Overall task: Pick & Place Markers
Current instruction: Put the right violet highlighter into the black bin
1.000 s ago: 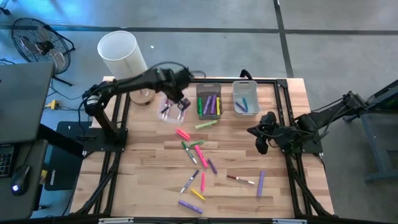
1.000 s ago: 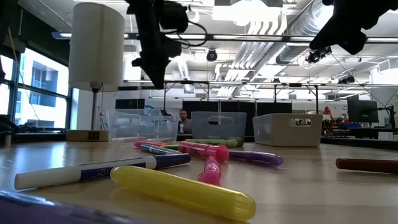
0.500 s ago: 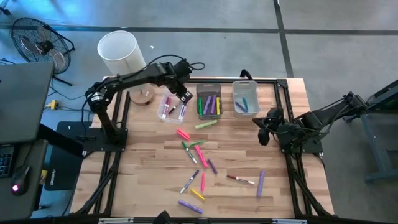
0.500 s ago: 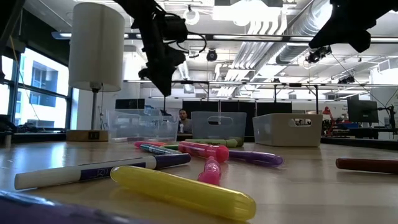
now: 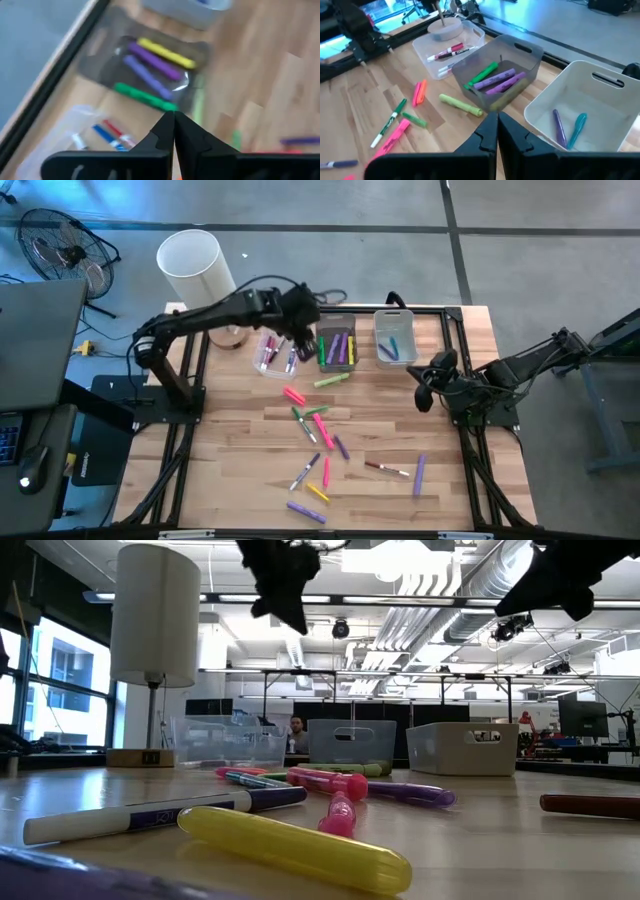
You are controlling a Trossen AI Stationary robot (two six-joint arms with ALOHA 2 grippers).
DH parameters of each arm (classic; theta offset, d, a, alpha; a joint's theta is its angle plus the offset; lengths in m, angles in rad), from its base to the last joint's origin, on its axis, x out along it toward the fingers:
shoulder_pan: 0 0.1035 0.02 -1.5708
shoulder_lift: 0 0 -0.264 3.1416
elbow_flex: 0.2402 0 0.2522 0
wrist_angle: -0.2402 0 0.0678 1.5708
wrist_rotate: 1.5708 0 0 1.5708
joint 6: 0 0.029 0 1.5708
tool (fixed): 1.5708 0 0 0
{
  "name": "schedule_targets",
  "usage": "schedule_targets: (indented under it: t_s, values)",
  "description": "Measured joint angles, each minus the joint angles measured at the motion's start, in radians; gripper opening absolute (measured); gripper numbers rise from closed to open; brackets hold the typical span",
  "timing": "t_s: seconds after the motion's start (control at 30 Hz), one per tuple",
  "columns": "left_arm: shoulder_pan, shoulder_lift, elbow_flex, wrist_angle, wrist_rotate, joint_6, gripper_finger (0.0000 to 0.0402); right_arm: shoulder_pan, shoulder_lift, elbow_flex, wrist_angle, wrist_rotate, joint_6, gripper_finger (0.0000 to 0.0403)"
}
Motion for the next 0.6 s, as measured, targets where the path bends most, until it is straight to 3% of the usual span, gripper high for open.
schedule_targets:
  t_s: [0.27,0.4,0.6]
  values:
    - [-0.187,0.016,0.016,0.012,-0.036,0.109,0.0014,0.0,0.0,0.0,0.007,-0.062,-0.009,0.0]
    - [-0.26,0.038,0.011,0.013,-0.049,0.046,0.0013,0.0,0.0,0.0,0.029,-0.105,0.016,0.0]
    - [-0.338,0.068,0.009,0.011,-0.067,0.087,0.0002,0.0,0.008,0.0,0.062,-0.194,0.106,0.0]
